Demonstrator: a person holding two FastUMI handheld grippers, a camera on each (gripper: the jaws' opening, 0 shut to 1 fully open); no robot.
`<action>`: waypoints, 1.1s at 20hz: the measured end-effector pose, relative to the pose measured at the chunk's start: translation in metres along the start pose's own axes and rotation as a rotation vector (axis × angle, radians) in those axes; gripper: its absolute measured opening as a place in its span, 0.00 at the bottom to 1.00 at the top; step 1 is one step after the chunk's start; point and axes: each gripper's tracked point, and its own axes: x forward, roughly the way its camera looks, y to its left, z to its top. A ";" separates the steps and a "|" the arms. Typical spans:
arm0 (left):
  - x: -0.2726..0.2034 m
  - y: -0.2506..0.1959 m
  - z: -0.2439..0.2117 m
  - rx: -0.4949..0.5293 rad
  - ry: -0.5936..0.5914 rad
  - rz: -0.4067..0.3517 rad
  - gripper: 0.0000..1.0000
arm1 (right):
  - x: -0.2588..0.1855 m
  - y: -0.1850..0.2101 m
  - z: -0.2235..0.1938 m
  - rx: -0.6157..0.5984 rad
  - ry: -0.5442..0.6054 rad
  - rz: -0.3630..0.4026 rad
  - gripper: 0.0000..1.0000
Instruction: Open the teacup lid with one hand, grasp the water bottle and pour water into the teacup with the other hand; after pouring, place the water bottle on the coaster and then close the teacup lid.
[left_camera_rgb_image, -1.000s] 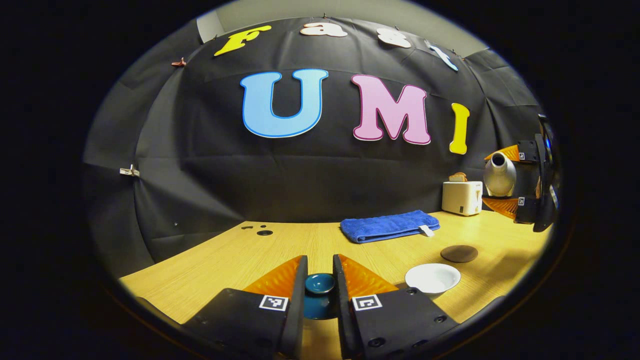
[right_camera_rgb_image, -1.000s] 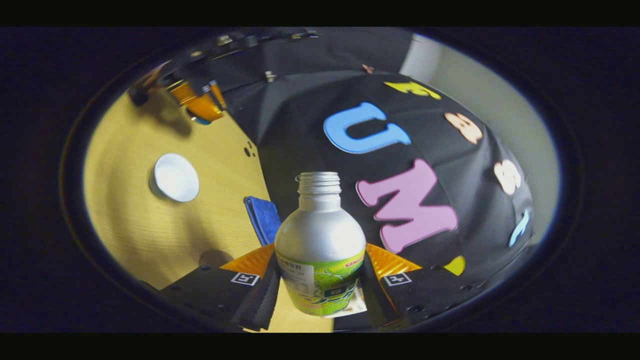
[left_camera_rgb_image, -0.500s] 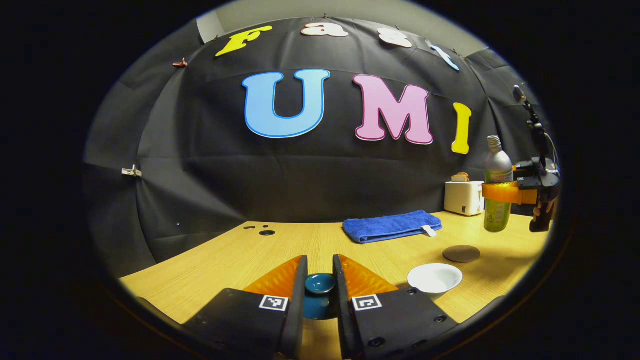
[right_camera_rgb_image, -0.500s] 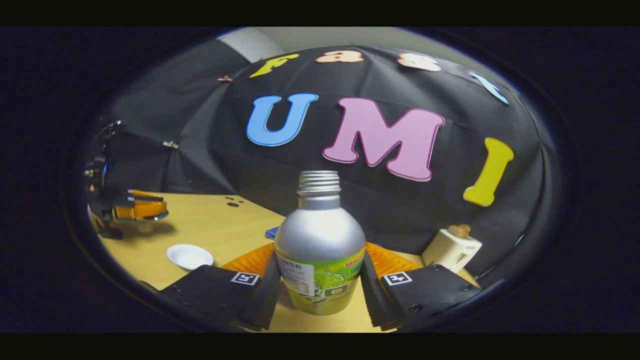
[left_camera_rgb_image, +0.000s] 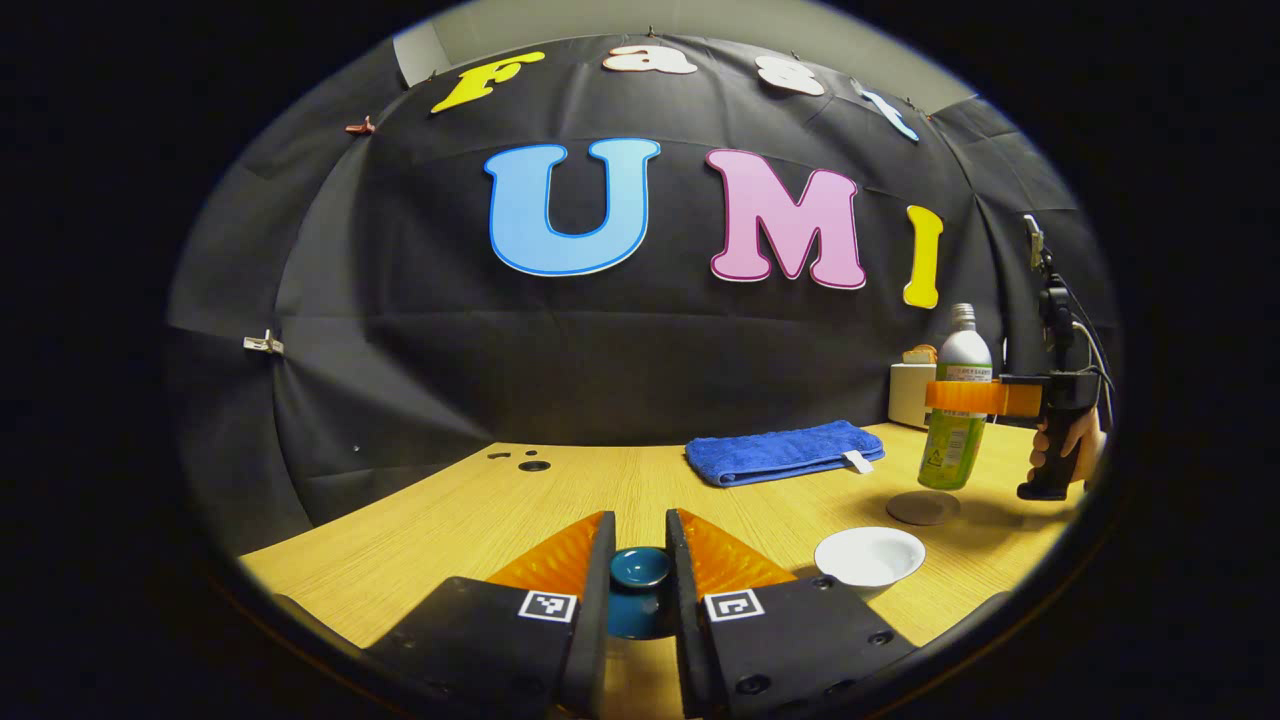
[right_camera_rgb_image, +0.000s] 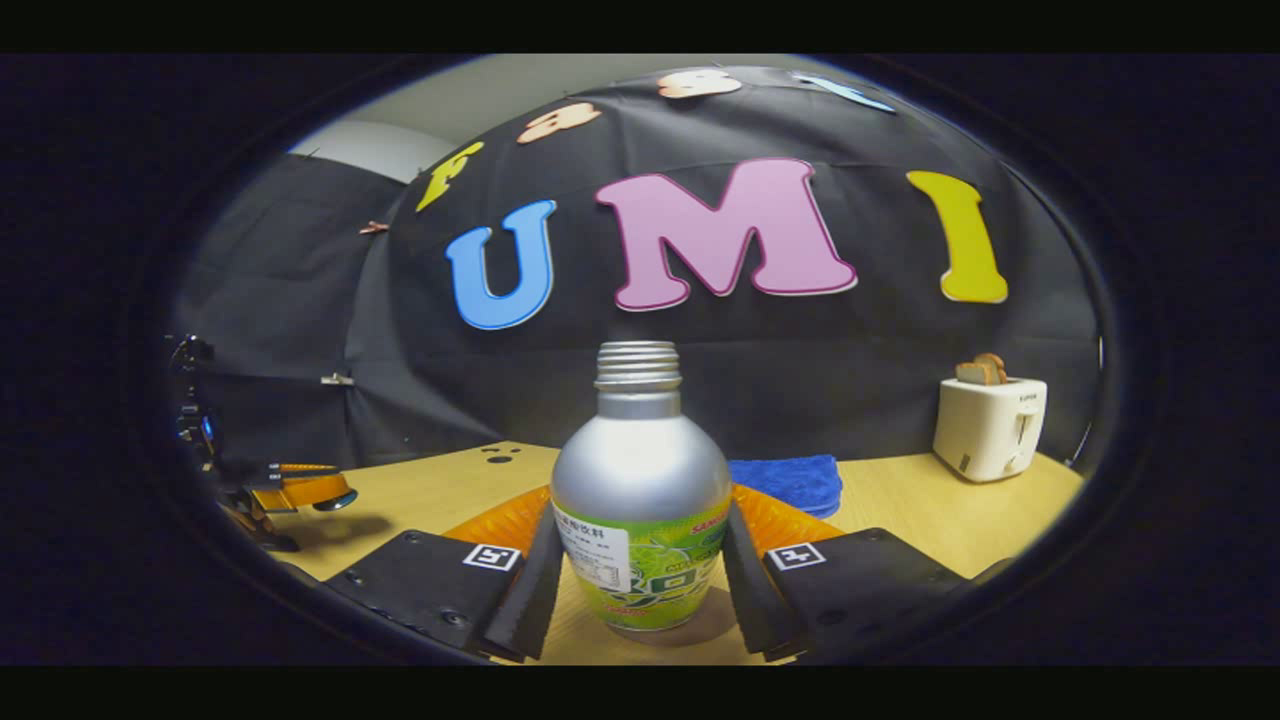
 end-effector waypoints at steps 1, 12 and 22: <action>0.000 0.000 0.000 0.000 0.000 0.000 0.33 | 0.003 -0.006 -0.007 0.002 0.010 -0.018 0.74; 0.001 -0.002 -0.001 -0.001 0.001 -0.007 0.33 | 0.008 -0.012 -0.037 -0.090 0.052 -0.042 0.76; 0.001 -0.002 0.000 -0.001 0.002 -0.008 0.33 | -0.005 -0.016 -0.045 -0.142 0.099 -0.080 1.00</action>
